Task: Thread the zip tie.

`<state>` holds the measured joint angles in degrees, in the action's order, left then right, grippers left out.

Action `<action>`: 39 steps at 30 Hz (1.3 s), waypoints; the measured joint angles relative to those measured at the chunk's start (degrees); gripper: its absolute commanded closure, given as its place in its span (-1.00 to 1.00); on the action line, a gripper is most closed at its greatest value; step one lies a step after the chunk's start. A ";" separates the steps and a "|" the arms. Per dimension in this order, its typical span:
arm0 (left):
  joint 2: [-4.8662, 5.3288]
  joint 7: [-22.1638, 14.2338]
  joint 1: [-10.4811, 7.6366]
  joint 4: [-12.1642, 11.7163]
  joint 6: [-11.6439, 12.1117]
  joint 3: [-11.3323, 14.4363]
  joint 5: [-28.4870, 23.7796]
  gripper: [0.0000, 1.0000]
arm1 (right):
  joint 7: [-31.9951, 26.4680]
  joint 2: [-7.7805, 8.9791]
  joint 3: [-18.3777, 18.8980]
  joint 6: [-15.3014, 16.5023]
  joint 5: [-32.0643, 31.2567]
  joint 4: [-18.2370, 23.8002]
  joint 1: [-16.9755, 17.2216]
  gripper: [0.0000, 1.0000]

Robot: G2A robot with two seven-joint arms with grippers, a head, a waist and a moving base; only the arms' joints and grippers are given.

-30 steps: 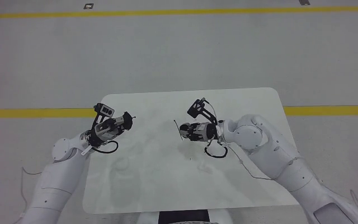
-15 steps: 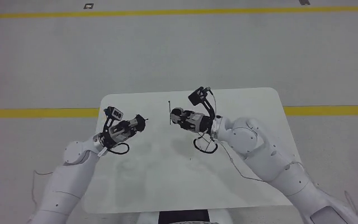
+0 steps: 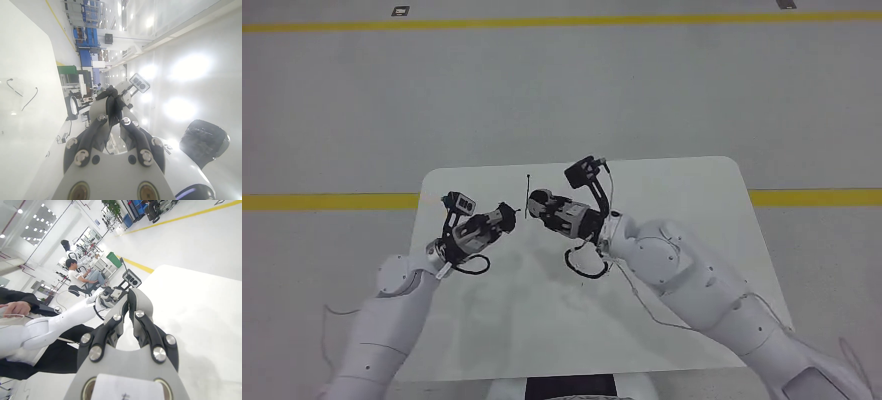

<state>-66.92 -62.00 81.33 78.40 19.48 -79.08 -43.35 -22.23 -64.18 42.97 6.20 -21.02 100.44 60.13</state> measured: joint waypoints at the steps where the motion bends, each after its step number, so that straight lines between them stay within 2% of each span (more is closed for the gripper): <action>1: 0.00 0.00 0.00 -0.01 0.00 -0.01 -0.02 1.00 | -0.04 -0.01 -0.01 -0.12 -0.38 0.00 -0.06 1.00; 8: 0.04 -0.01 0.01 0.03 -0.02 0.03 -0.01 1.00 | 0.06 0.00 0.05 -0.08 0.00 0.02 0.05 1.00; 14: -0.01 3.31 0.83 1.26 -0.02 1.42 1.86 1.00 | 2.61 -0.70 -0.02 -1.94 -2.28 0.62 1.00 1.00; 20: 0.00 4.90 0.92 1.52 0.00 1.42 2.56 1.00 | 5.58 -1.68 -0.20 -3.96 -3.57 0.10 1.06 1.00; 24: 0.02 5.13 1.05 1.61 0.00 1.33 2.76 1.00 | 6.70 -2.30 -0.34 -4.83 -4.37 -0.48 1.23 1.00; 39: 0.02 5.12 1.04 1.60 0.00 1.33 2.76 1.00 | 6.66 -2.85 0.02 -4.65 -6.75 -0.43 2.56 1.00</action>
<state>-66.90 -56.88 82.38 80.00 19.48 -77.75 -40.59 -15.57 -67.03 42.99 1.55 -27.77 100.02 62.69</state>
